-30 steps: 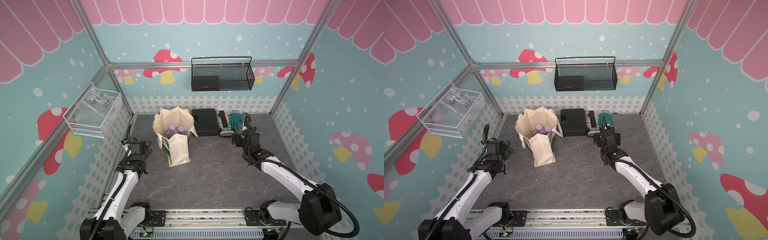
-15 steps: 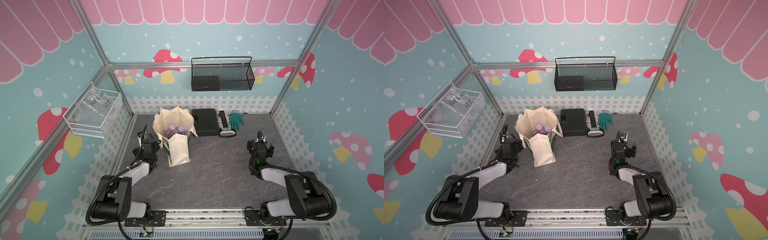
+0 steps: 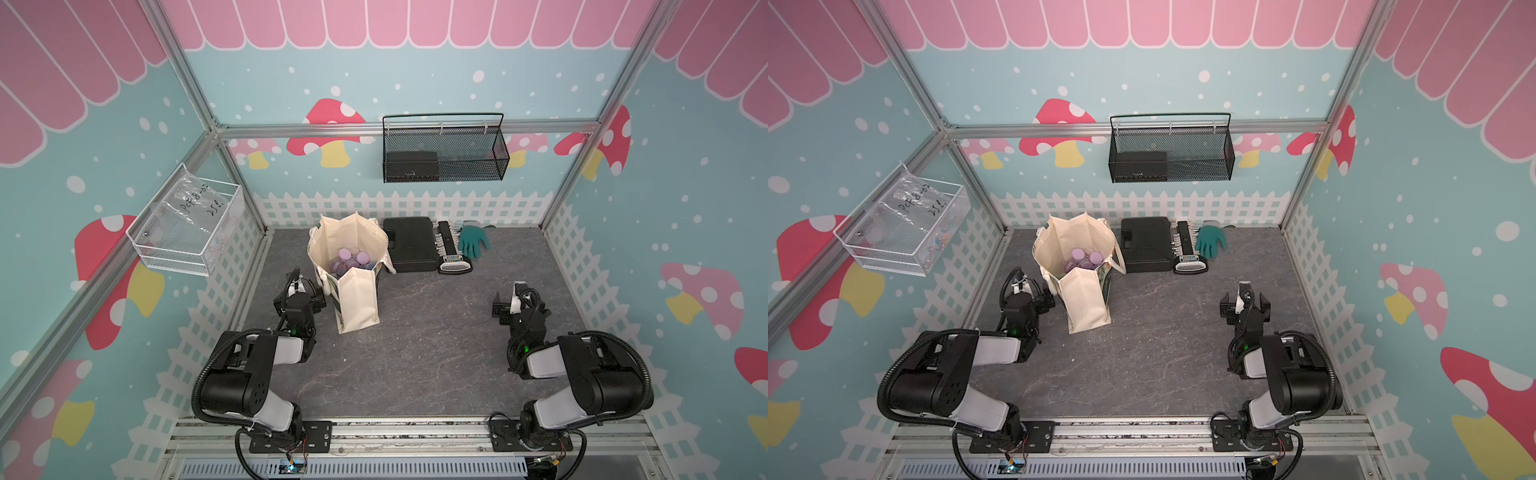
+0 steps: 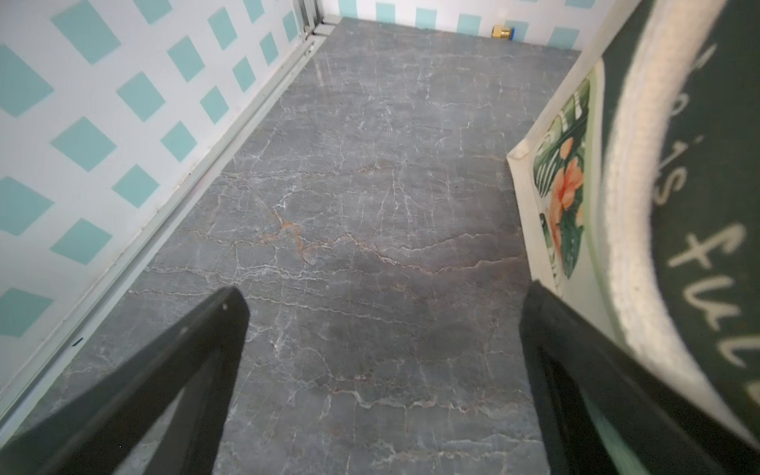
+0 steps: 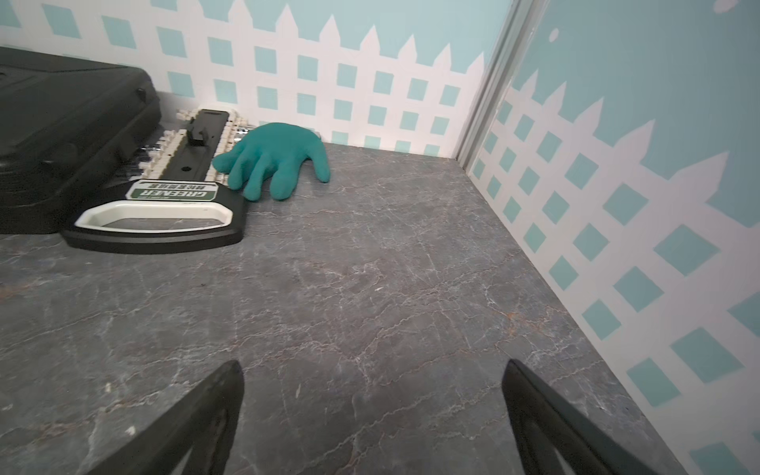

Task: Put the hourglass into the canvas bag
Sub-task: Reset both arms

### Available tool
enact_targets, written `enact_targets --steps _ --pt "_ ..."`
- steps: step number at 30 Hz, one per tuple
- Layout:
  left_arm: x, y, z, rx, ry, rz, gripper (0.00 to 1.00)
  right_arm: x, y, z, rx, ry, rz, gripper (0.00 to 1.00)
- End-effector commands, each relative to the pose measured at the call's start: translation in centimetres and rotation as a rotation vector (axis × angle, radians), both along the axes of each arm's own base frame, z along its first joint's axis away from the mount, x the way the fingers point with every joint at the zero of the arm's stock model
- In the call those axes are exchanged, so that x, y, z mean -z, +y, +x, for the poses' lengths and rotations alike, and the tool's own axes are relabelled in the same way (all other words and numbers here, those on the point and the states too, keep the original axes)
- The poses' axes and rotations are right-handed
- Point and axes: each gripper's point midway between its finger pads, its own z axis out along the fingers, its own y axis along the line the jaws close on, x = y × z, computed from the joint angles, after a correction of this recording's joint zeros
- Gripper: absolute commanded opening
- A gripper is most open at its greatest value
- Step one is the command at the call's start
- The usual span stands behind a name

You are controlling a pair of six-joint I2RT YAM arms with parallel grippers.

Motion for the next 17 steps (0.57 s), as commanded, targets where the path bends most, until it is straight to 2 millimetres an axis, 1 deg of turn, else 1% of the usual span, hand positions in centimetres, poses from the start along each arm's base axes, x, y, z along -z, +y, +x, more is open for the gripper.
enact_targets --steps 1,2,4,8,14,17 --pt "-1.4 -0.5 0.8 0.044 -0.059 -0.007 0.99 -2.7 0.5 0.6 -0.05 -0.109 -0.008 0.99" --pt "-1.6 -0.5 0.7 0.034 -0.079 0.003 0.99 -2.7 0.5 0.5 -0.051 -0.109 -0.008 0.99" --pt "-1.6 -0.5 0.5 0.022 -0.07 0.0 0.99 -2.8 0.3 0.4 -0.038 -0.117 -0.01 1.0" --pt "-1.6 -0.6 0.7 0.028 -0.066 0.007 0.99 -3.0 -0.9 -0.3 0.035 -0.138 0.007 0.99" --pt "-1.4 -0.6 0.9 0.028 -0.059 0.008 0.99 -2.9 -0.8 0.0 0.032 -0.131 0.005 1.0" --pt "-1.6 -0.6 0.6 0.025 -0.07 0.007 0.99 -3.0 -0.8 -0.1 0.033 -0.131 0.005 0.99"
